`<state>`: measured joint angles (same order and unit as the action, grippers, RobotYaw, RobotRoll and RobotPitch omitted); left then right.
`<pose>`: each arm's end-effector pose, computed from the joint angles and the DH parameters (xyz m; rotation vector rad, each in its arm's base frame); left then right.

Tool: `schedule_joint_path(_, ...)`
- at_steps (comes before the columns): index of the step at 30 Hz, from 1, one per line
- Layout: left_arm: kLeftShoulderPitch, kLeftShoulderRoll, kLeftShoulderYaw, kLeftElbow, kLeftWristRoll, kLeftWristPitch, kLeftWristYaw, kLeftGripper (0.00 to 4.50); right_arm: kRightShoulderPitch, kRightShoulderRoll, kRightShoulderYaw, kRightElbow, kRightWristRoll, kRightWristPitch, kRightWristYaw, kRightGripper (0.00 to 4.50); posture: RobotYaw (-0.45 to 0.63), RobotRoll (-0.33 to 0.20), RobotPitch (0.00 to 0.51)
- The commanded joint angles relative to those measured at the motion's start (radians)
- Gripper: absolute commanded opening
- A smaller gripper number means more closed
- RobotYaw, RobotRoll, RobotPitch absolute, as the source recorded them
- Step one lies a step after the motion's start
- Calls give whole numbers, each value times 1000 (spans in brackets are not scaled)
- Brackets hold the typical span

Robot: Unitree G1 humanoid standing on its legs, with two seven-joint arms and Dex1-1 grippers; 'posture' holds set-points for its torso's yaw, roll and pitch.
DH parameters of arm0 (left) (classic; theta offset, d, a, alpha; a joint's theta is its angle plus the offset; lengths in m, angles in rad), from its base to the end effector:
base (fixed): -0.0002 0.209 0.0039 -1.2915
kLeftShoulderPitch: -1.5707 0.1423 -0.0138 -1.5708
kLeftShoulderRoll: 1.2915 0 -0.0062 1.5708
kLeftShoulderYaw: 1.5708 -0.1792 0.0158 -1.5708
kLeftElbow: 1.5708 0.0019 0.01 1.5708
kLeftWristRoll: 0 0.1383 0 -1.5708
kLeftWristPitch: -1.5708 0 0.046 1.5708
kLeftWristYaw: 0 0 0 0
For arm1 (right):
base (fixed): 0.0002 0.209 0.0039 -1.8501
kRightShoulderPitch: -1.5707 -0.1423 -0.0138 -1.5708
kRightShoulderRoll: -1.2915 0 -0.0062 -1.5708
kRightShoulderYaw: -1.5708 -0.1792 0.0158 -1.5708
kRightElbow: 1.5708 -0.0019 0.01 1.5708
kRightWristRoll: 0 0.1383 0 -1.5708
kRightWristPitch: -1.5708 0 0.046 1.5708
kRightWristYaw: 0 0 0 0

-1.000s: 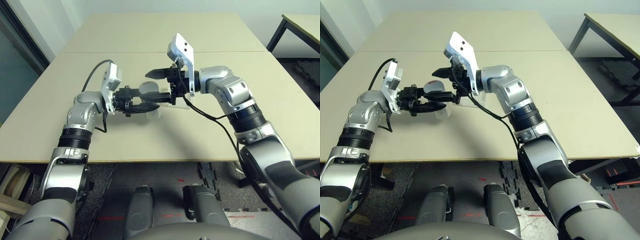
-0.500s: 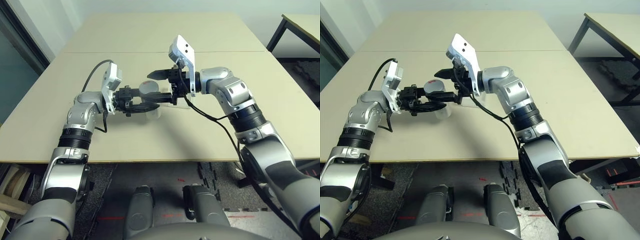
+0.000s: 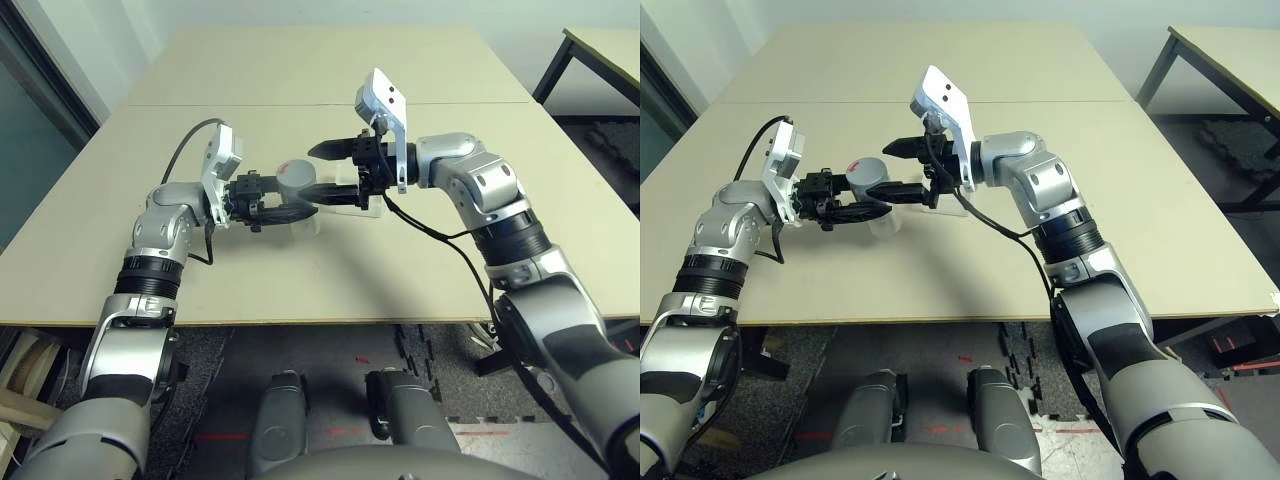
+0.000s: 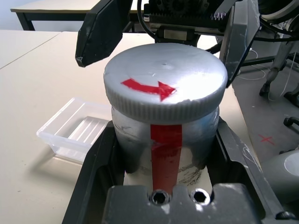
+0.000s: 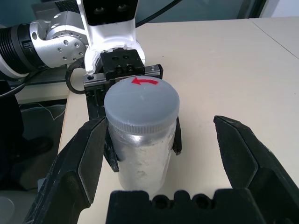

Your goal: Pour the medicine from the bottle into the box.

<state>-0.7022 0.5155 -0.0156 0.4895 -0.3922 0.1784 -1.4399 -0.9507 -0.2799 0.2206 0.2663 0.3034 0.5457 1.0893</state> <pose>0.3184 0.2322 0.1620 0.1138 0.0146 -1.3867 0.3254 -0.1050 0.2216 -0.2188 0.0557 1.4101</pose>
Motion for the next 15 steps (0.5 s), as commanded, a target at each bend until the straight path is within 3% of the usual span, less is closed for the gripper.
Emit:
schedule_joint_path(1,-8,6,0,-1,1,-4,-16,2551,17,-13,-17,-51,22,31,-3,4500,-3,0,63)
schedule_joint_path(15,-7,13,-18,9,20,-13,-31,2551,11,8,-5,-120,77,86,-20,4500,-1,0,64)
